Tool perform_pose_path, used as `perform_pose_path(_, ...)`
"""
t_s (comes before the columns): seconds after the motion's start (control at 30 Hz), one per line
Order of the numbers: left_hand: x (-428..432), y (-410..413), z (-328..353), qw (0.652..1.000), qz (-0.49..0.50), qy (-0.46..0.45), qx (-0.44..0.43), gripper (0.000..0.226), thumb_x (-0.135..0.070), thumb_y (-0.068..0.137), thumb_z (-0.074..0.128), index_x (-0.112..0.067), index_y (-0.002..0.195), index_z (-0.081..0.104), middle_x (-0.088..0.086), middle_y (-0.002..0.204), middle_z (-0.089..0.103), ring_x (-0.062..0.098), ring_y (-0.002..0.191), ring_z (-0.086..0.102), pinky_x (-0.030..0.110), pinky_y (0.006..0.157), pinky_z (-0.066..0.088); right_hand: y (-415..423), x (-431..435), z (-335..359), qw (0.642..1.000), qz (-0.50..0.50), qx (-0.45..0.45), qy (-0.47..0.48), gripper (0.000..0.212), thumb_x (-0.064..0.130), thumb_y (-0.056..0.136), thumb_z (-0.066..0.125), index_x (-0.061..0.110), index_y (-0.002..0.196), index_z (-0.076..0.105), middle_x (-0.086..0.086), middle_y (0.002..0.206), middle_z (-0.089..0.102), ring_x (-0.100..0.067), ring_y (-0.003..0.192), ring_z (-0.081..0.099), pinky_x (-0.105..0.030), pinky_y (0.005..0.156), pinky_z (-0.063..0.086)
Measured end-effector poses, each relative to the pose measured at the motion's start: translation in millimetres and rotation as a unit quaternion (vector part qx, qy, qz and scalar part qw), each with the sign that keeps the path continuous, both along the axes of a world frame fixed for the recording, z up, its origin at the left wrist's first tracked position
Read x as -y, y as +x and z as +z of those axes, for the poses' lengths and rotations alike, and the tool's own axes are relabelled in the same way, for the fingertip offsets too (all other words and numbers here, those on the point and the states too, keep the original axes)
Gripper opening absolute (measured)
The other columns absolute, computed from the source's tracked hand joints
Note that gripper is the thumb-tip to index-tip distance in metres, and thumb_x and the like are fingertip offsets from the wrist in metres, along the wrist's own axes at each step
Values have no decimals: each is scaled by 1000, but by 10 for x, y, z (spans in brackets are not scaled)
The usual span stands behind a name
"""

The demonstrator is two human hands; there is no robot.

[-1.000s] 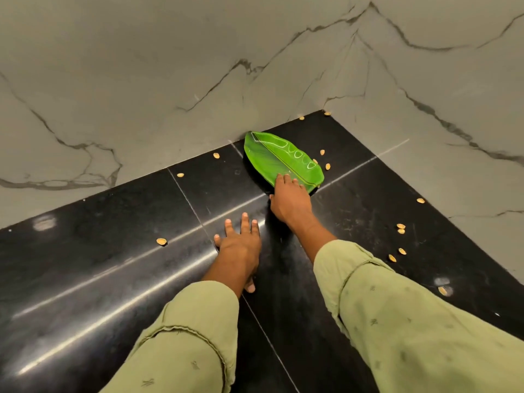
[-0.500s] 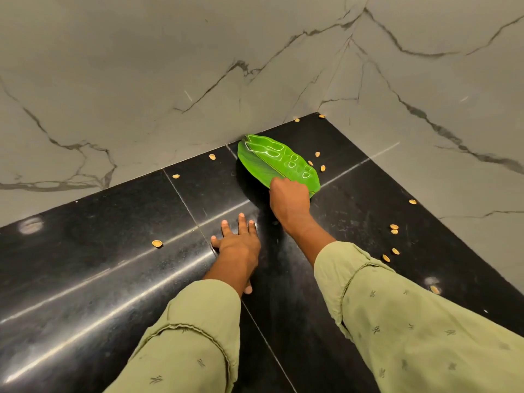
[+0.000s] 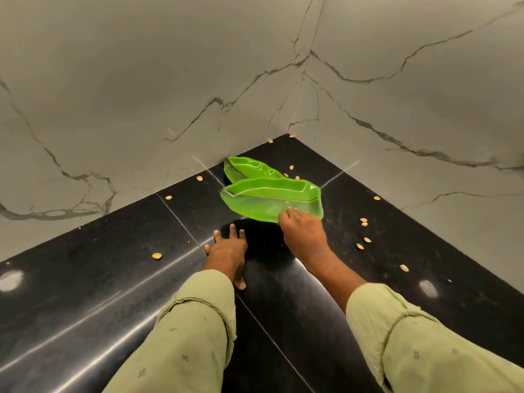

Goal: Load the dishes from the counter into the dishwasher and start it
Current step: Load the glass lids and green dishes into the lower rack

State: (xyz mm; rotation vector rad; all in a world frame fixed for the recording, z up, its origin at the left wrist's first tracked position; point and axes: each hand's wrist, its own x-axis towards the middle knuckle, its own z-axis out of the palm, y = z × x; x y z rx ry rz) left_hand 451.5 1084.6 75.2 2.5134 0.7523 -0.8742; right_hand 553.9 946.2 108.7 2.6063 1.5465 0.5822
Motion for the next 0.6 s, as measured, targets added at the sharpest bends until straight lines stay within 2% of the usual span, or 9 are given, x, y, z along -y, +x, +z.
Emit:
perform_pose_path(0.07, -20, -107, -14, 999, -12, 0, 34, 142, -26, 63, 94, -16, 157, -12, 4, 164, -22, 41, 149, -14, 68, 116, 11, -54, 198, -23, 999, 20, 13, 26, 21, 5, 68, 39, 12, 66, 60, -7, 64, 63, -27, 58, 64, -31, 49, 48)
perform_pose_path(0.13, -3, -247, -23, 996, -18, 14, 81, 136, -29, 66, 91, -12, 158, -8, 9, 165, -16, 40, 150, -8, 62, 119, 11, -134, 402, -5, 999, 17, 28, 28, 28, 6, 73, 38, 11, 73, 66, -9, 76, 71, -26, 71, 70, -34, 60, 56)
perform_pose_path(0.23, 141, -445, -31, 987, -6, 60, 147, 121, -36, 77, 83, -12, 159, -3, 10, 166, -10, 36, 152, 0, 55, 122, 11, -209, 648, 7, 998, 11, 42, 48, 31, 7, 77, 41, 10, 81, 71, -11, 88, 74, -26, 83, 72, -36, 71, 58)
perform_pose_path(0.33, 431, -685, -10, 967, 20, 107, 232, 92, -40, 95, 60, -15, 159, -2, 7, 166, -9, 29, 153, -2, 51, 123, 7, -287, 912, 24, 996, 14, 36, 79, 10, 6, 74, 68, 9, 83, 70, -12, 93, 74, -26, 86, 72, -35, 72, 58)
perform_pose_path(0.4, 617, -838, -1, 952, 2, 146, 269, 82, -46, 100, 46, -15, 159, -4, 6, 166, -11, 28, 153, -5, 49, 123, 3, -314, 1066, 38, 995, 12, 15, 96, 22, 6, 64, 82, 9, 81, 69, -12, 92, 73, -27, 82, 72, -34, 68, 59)
perform_pose_path(0.47, 811, -995, 11, 941, -26, 181, 286, 82, -51, 101, 39, -14, 158, -6, 7, 165, -14, 29, 153, -8, 50, 123, 0, -384, 1245, 90, 993, 6, 11, 115, 24, 6, 64, 84, 10, 81, 68, -13, 95, 73, -27, 81, 72, -34, 68, 58)
perform_pose_path(0.6, 1121, -1267, 113, 921, -25, 227, 314, 83, -55, 99, 34, -12, 157, -8, 8, 163, -17, 32, 152, -10, 51, 120, -3, -600, 1633, 155, 988, -4, 21, 154, 18, 3, 69, 81, 8, 82, 70, -13, 102, 73, -30, 93, 72, -39, 71, 60)
